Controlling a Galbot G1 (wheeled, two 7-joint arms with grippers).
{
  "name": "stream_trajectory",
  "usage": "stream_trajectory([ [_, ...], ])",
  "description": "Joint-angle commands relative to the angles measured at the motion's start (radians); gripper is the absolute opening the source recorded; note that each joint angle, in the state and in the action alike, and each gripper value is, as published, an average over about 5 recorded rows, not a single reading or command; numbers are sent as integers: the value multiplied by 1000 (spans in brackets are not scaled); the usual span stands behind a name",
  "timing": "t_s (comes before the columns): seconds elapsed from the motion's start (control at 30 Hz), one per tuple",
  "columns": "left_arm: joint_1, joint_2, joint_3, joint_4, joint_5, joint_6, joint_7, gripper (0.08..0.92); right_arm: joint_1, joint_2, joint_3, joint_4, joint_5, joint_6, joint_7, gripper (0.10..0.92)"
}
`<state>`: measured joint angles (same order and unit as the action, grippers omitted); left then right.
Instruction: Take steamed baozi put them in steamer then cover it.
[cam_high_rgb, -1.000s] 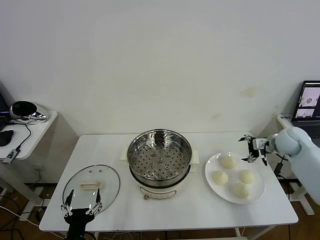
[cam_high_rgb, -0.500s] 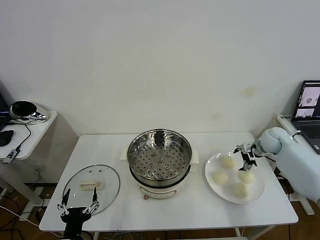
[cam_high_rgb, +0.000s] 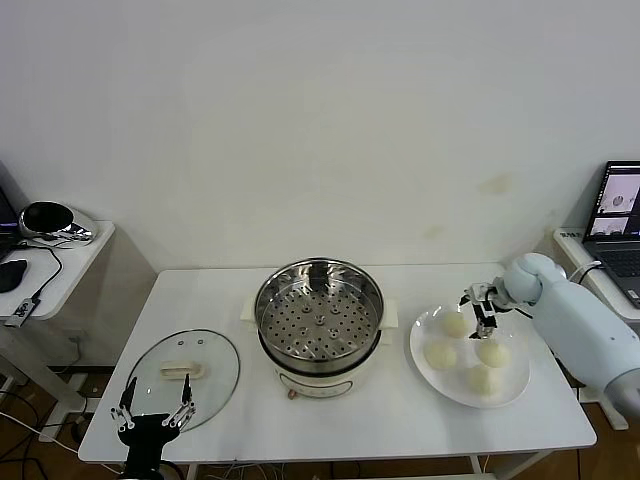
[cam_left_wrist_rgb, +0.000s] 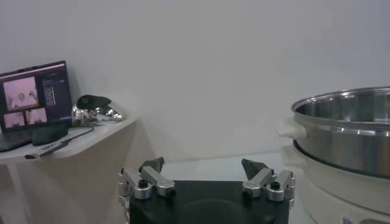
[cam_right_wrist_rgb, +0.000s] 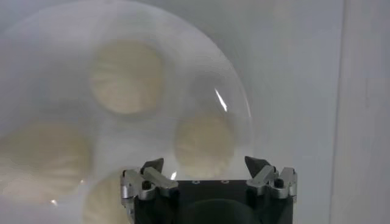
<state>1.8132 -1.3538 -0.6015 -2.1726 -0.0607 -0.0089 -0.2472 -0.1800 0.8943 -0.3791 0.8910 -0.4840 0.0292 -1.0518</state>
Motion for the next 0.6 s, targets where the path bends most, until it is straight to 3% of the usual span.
stream_trajectory([
  [0.03,1,0,-1,-1,0,0,0,823,9,40,-5,-55,-22,2,8,822],
  [0.6,5,-6,2,-9,3,-4,-2,823,12,52,5,-67,-37,-11,31,604],
])
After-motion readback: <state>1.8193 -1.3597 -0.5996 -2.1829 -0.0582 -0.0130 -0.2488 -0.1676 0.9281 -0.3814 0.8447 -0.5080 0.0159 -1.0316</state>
